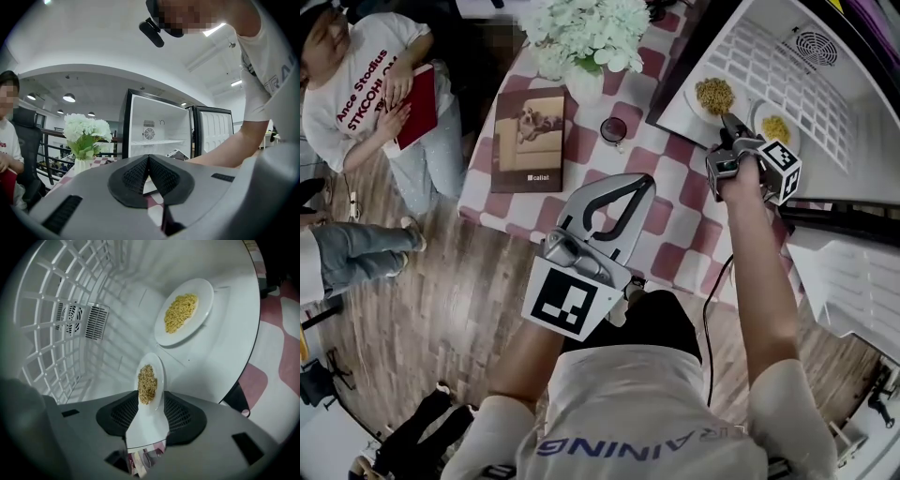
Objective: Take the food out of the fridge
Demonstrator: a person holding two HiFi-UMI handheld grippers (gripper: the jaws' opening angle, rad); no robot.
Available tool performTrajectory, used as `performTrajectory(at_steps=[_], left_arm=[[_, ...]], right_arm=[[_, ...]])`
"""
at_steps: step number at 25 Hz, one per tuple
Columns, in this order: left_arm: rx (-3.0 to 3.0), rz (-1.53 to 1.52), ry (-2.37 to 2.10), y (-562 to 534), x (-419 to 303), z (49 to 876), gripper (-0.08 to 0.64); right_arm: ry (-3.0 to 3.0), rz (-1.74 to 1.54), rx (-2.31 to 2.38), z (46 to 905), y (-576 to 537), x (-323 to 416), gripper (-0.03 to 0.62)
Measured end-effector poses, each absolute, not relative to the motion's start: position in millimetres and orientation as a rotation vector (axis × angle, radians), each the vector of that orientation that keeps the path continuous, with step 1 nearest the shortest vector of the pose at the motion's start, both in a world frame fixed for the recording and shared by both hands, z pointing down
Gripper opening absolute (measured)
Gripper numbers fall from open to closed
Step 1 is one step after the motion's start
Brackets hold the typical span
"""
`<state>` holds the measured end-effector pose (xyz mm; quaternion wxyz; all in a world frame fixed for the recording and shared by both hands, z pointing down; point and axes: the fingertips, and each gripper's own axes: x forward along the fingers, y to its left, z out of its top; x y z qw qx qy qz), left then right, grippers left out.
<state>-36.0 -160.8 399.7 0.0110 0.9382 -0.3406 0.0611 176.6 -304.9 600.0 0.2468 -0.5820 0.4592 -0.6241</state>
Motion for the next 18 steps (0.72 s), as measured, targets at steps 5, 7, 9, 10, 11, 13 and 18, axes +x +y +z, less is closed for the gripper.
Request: performTrajectory(at_steps=[5, 7, 9, 10, 11, 13, 18], left_arm=[[2.899, 0.181, -1.075, -162, -41, 401, 0.008], [2.895, 0.177, -1.077, -161, -42, 401, 0.008], [2.892, 0.177, -1.078, -160, -43, 401, 0.008], [2.893, 0.18, -1.077, -160, -43, 401, 0.007], [2.896, 0.184, -1.075, -159, -43, 401, 0.007], [2.903, 0.19, -1.073, -157, -44, 401, 0.007], [2.896, 0.174, -1.091, -156, -49, 397, 0.008]], right_arm=[[1.215, -1.706, -1.581, 605, -311, 177, 0.164], [1.196, -1.701, -1.58, 604, -313, 178, 0.164], [1.174, -1.695, -1.576, 605, -314, 179, 0.148], [1.167, -1.695, -1.578, 607, -313, 179, 0.122], [1.164, -1.697, -1.583, 608, -312, 180, 0.091], [1.17, -1.692, -1.588, 607, -310, 180, 0.043], [1.199, -1.681, -1.566, 598, -300, 176, 0.034]])
